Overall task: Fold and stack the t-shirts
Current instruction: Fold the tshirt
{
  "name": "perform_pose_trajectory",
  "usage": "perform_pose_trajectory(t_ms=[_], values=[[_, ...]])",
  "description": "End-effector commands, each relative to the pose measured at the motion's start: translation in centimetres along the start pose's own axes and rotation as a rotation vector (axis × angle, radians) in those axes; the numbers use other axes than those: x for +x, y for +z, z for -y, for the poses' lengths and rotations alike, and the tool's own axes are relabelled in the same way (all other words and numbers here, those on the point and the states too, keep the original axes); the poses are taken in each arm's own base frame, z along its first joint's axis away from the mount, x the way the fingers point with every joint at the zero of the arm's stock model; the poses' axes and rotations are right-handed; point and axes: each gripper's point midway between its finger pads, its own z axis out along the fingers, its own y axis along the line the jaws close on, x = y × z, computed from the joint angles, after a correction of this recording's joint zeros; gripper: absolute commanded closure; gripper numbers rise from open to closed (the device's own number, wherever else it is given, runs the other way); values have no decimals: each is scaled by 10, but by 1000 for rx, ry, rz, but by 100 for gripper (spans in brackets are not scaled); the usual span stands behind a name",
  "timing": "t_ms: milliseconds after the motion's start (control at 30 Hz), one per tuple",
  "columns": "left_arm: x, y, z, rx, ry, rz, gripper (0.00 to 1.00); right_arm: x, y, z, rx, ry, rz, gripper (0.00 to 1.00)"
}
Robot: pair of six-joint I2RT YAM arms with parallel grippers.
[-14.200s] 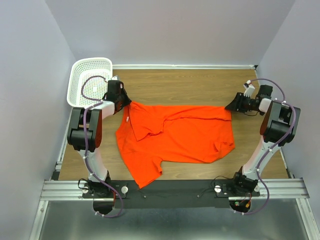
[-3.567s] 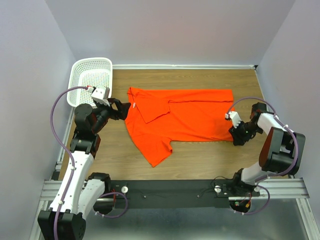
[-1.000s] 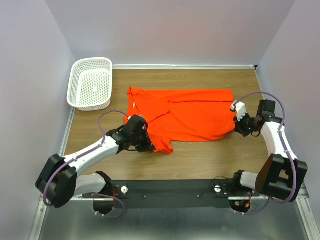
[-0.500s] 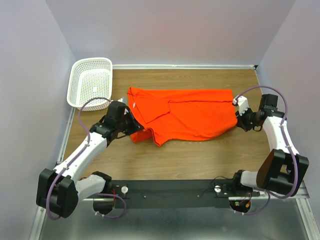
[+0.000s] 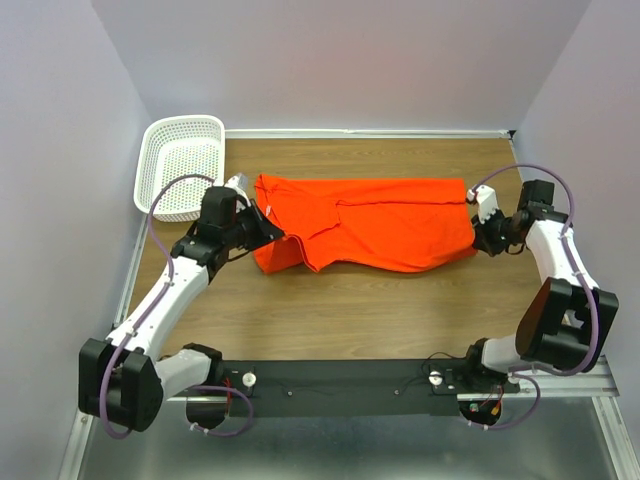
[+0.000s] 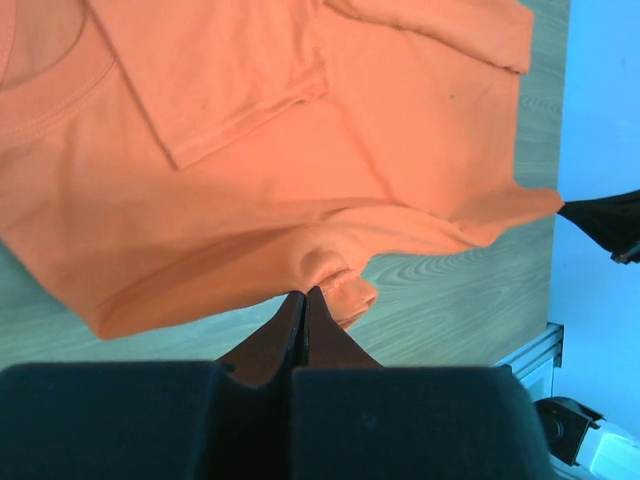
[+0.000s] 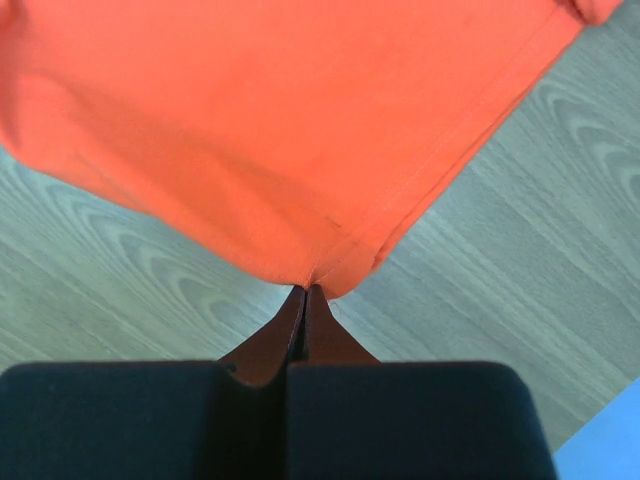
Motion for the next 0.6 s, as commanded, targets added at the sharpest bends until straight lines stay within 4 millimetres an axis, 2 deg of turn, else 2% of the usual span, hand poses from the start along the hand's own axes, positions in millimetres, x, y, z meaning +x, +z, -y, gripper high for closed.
perform_pose_trajectory(t_ms=[0, 400, 567], values=[[-28, -2, 30, 104, 92, 55, 100, -12, -1, 8, -5, 35, 25, 99], [-34, 7, 24, 85, 96, 52, 100, -25, 13, 14, -57, 89, 64, 99], [-39, 5, 13, 57, 79, 76, 100, -30, 20, 27, -53, 122, 66, 99]])
